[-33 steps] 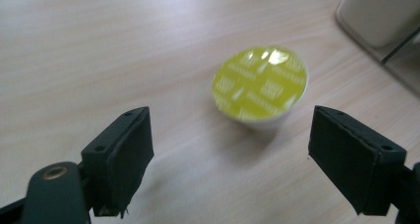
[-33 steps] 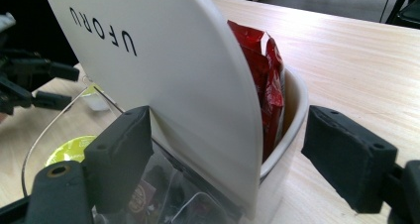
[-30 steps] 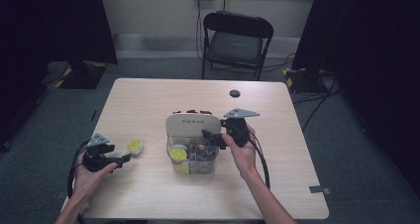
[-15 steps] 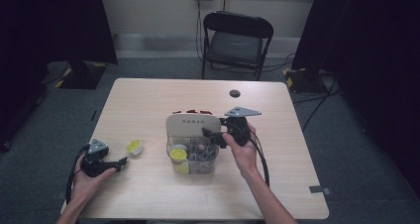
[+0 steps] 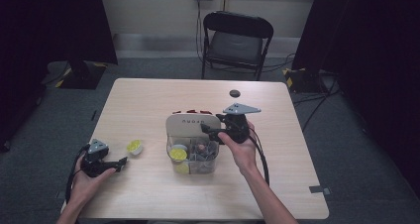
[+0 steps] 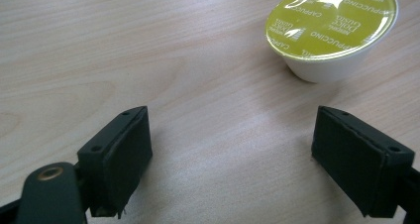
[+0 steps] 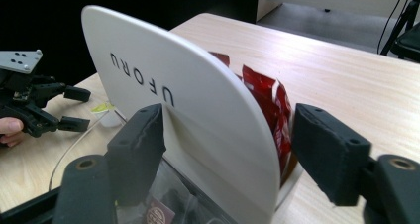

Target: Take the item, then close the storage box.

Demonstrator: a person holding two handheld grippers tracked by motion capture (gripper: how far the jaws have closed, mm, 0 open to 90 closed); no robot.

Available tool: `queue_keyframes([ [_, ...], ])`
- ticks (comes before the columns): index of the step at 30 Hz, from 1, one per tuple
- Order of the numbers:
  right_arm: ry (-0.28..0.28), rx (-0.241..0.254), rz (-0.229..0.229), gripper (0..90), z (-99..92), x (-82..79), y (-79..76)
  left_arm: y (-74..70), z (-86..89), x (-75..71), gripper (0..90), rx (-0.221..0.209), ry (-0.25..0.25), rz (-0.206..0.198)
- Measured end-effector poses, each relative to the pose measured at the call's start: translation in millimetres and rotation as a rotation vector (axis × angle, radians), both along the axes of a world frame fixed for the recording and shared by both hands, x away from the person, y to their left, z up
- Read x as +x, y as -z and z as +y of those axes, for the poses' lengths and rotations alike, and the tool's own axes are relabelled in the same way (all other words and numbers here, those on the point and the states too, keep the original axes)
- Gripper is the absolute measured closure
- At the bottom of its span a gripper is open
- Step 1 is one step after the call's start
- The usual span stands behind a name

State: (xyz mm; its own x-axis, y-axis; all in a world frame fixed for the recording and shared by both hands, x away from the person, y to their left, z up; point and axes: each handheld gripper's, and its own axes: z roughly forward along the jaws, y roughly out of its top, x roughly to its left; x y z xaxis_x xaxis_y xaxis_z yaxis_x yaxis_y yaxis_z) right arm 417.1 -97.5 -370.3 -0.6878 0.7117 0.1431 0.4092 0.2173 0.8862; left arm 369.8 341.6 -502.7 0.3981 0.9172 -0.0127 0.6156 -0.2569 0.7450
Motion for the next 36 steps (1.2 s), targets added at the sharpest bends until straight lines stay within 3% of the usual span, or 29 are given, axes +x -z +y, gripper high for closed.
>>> queue_keyframes([
  [10,-0.038,0.020,-0.008,38.9,-0.8,-8.1,-2.9,0.1,0.1,0.2,15.1,-0.001,0.001,0.000],
  [17,-0.034,0.020,-0.009,42.5,-2.9,-12.6,-2.2,-0.1,0.2,0.5,14.7,0.002,0.002,0.003],
  [36,-0.052,0.045,-0.024,43.2,-9.4,-24.7,-5.3,-0.2,0.0,1.6,14.1,0.007,0.001,0.001],
])
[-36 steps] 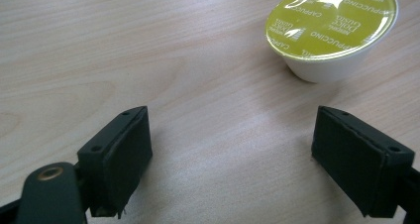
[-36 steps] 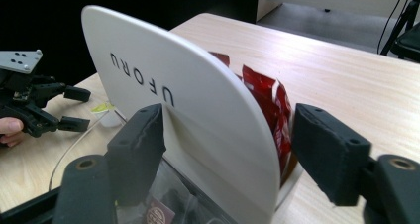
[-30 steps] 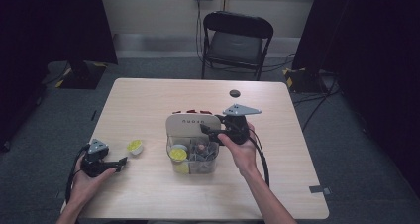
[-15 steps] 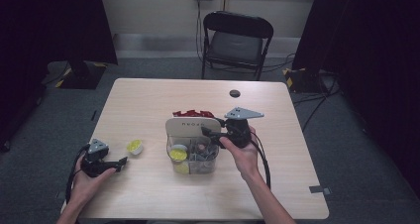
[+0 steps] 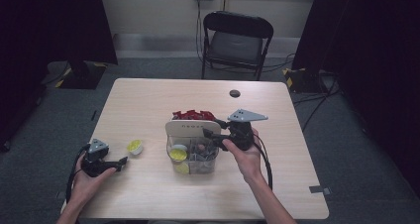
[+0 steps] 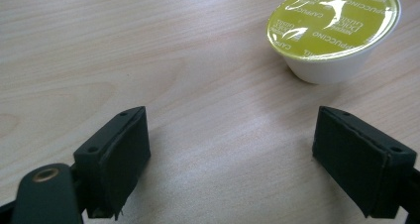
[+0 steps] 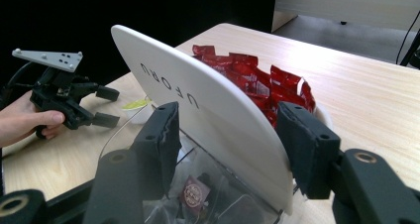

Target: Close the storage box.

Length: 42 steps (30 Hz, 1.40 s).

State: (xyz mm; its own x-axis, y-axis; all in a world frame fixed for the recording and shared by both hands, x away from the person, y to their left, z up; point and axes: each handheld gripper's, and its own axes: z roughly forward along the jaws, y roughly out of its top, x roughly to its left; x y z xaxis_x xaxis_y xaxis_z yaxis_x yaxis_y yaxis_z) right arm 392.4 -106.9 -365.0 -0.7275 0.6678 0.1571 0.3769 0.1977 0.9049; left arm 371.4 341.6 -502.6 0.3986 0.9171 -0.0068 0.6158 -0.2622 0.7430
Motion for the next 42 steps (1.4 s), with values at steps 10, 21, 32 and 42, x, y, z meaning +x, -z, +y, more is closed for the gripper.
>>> queue_keyframes([
  [10,-0.023,0.015,0.021,42.7,-5.1,-4.1,1.7,0.4,-0.5,0.9,13.7,-0.008,0.000,0.001],
  [21,-0.029,0.006,0.045,36.4,-10.1,-8.7,8.7,0.3,-0.5,1.2,13.7,-0.008,-0.001,0.002],
  [32,-0.051,-0.015,0.039,35.6,-9.9,-17.5,8.3,0.3,-0.4,1.2,13.7,-0.006,0.000,0.002],
  [42,-0.072,-0.041,0.026,34.0,-8.3,-25.1,12.7,0.4,-0.6,1.2,13.7,-0.008,-0.001,0.002],
])
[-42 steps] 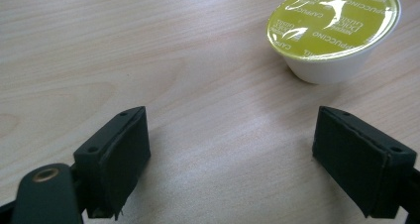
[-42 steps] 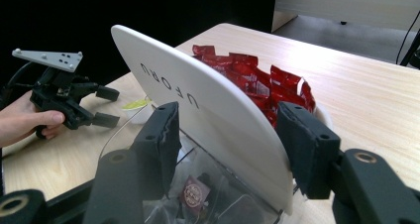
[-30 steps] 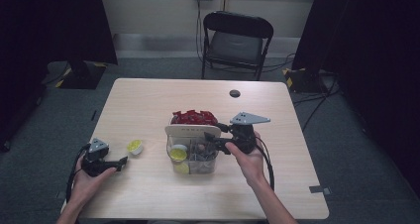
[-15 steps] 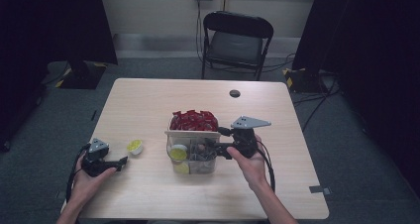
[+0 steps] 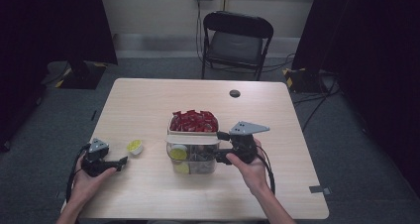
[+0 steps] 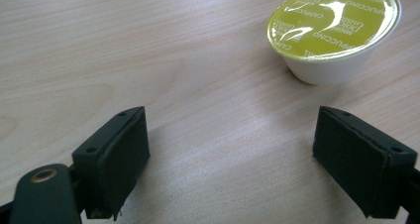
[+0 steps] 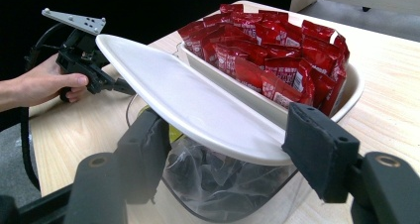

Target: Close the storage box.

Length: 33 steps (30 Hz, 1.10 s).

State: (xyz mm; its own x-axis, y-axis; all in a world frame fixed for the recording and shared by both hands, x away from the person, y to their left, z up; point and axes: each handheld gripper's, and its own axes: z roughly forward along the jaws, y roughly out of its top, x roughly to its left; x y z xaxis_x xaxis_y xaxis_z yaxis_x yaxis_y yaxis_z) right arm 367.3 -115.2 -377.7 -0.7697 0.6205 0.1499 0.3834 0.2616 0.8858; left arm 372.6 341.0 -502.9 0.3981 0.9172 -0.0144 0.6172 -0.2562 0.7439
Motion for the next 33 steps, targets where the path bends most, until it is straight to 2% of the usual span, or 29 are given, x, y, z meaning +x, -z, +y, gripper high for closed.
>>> queue_keyframes([
  [8,0.010,-0.006,-0.031,32.3,1.0,-5.0,3.2,0.0,0.1,0.0,13.7,0.001,0.001,0.000],
  [11,0.010,-0.002,-0.028,30.2,1.6,-5.9,3.8,0.0,0.1,0.0,13.7,0.001,0.000,0.000],
  [16,0.017,-0.026,-0.042,28.1,2.9,-10.2,4.0,-0.1,-0.4,-0.5,13.9,0.002,-0.004,-0.001],
  [17,0.022,-0.026,-0.044,26.1,2.6,-10.9,3.9,-0.1,-0.3,-0.3,13.8,0.002,-0.004,-0.001],
  [18,0.026,-0.036,-0.046,18.7,2.6,-11.7,4.0,-0.1,-0.3,-0.3,13.8,0.002,-0.003,-0.001],
  [20,0.046,-0.052,-0.044,17.7,1.4,-11.9,4.7,-0.1,-0.3,-0.2,13.7,0.001,-0.004,0.000],
  [21,0.047,-0.036,-0.030,16.5,-1.6,-10.3,6.5,0.0,-0.3,-0.2,13.7,0.001,-0.004,-0.001],
  [25,0.049,-0.030,-0.019,16.3,-3.2,-7.3,9.8,-0.1,-0.4,-0.3,13.8,0.002,-0.005,-0.001],
  [33,0.058,-0.035,0.013,16.9,-4.9,-3.6,20.6,-0.2,-0.7,-0.8,13.9,0.004,-0.009,-0.002],
])
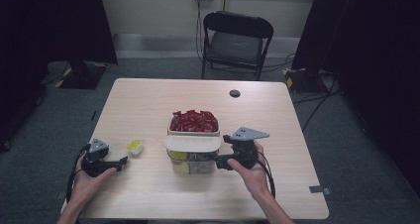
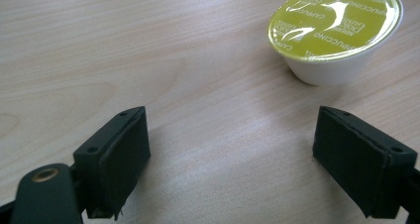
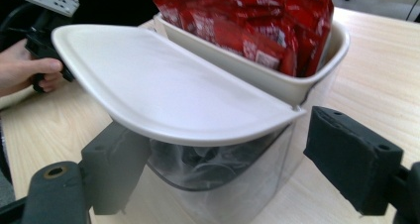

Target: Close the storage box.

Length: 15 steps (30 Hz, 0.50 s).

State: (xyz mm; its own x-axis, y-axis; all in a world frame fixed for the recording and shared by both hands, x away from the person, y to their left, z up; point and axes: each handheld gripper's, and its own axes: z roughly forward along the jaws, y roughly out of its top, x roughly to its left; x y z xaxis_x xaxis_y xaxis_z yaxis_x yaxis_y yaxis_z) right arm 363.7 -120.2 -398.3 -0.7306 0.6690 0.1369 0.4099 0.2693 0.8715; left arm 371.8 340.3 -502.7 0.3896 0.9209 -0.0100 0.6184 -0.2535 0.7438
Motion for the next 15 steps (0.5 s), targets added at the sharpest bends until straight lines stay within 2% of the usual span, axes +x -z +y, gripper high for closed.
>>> queue_keyframes([
  [8,0.002,-0.042,0.045,18.4,-1.5,-2.0,14.8,0.1,-0.1,2.4,13.0,0.000,0.006,0.003],
  [15,0.015,-0.064,0.055,19.2,-4.7,-7.2,21.5,0.2,-0.2,2.2,13.0,-0.001,0.003,0.002],
])
